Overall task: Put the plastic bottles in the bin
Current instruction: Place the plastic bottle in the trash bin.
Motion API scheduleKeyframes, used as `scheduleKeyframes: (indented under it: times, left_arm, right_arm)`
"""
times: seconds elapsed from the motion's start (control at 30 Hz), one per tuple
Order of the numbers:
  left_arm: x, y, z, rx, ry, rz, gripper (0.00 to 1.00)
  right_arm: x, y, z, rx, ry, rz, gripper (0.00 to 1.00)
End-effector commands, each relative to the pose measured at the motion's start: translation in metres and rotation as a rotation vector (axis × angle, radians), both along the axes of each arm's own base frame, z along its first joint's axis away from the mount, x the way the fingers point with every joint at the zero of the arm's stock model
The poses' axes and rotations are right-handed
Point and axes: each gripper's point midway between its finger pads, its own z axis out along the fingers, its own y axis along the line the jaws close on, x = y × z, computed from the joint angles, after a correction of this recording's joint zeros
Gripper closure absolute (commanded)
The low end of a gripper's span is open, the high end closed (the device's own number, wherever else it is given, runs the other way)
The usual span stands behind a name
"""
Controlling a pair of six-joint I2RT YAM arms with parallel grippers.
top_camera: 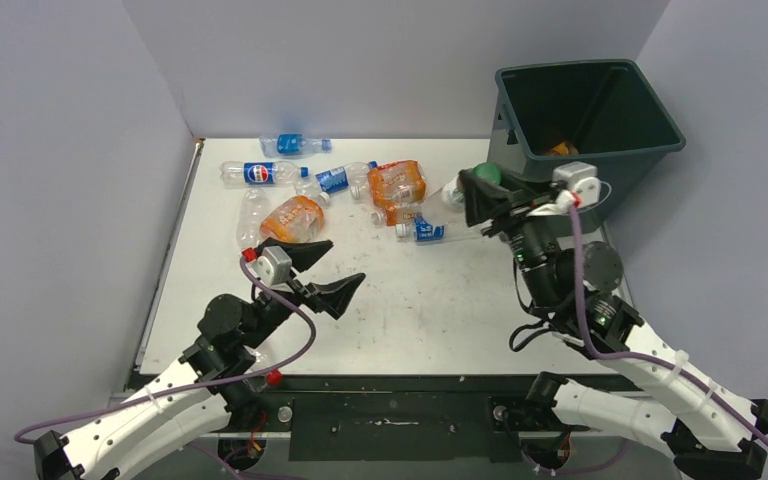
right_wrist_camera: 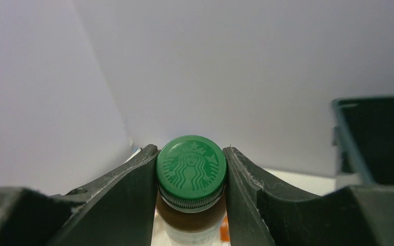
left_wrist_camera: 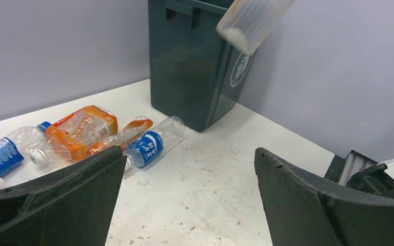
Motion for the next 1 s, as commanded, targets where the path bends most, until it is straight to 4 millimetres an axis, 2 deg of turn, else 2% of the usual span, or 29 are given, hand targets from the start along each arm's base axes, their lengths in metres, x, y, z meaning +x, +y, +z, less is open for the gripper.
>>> scheduleKeyframes:
  times: [0.0,0.1,0.13,0.2,0.3,0.37,0.47,0.53,0.63,0.77,0.9,0.97]
  left_arm:
    - [0.006,0.010,0.013,-0.040,-0.021,0.064,0.04]
    - [0.005,0.008,0.013,-0.038,-0.024,0.055,0.04]
    - [0.006,0.007,0.012,-0.035,-0.023,0.054,0.04]
    - [0.006,0.007,0.011,-0.028,-0.020,0.056,0.04]
    - [0.006,0.009,0.012,-0.024,-0.017,0.065,0.04]
    - [0.004,0.010,0.014,-0.026,-0.027,0.065,0.04]
    - [0.003,0.010,0.016,-0.030,-0.030,0.058,0.04]
    - [0.002,0.009,0.016,-0.029,-0.027,0.050,0.04]
    - [0.002,0.008,0.015,-0.031,-0.018,0.047,0.04]
    - [0.002,0.008,0.015,-0.035,-0.011,0.051,0.04]
    - [0.003,0.012,0.017,-0.025,-0.019,0.071,0.04]
    - [0.007,0.021,0.019,-0.028,-0.012,0.123,0.04]
  right_arm:
    - [0.004,-0.074,0.062,0.185,-0.131,-0.318,0.95]
    - [0.013,-0.086,0.083,0.195,-0.168,-0.445,0.95]
    - [0.025,-0.083,0.084,0.166,-0.156,-0.501,0.95]
    - [0.038,-0.089,0.102,0.172,-0.150,-0.580,0.95]
    - [0.055,-0.092,0.131,0.191,-0.182,-0.566,0.95]
    - [0.065,-0.107,0.151,0.239,-0.199,-0.612,0.95]
    - [0.099,-0.130,0.162,0.315,-0.182,-0.649,0.95]
    - [0.116,-0.155,0.166,0.424,-0.189,-0.632,0.95]
    - [0.137,-0.191,0.165,0.556,-0.202,-0.638,0.95]
    - [0.164,-0.239,0.150,0.605,-0.206,-0.802,0.95]
    - [0.192,-0.278,0.126,0.645,-0.204,-0.881,0.95]
    - [0.205,-0.287,0.110,0.647,-0.177,-0.908,0.95]
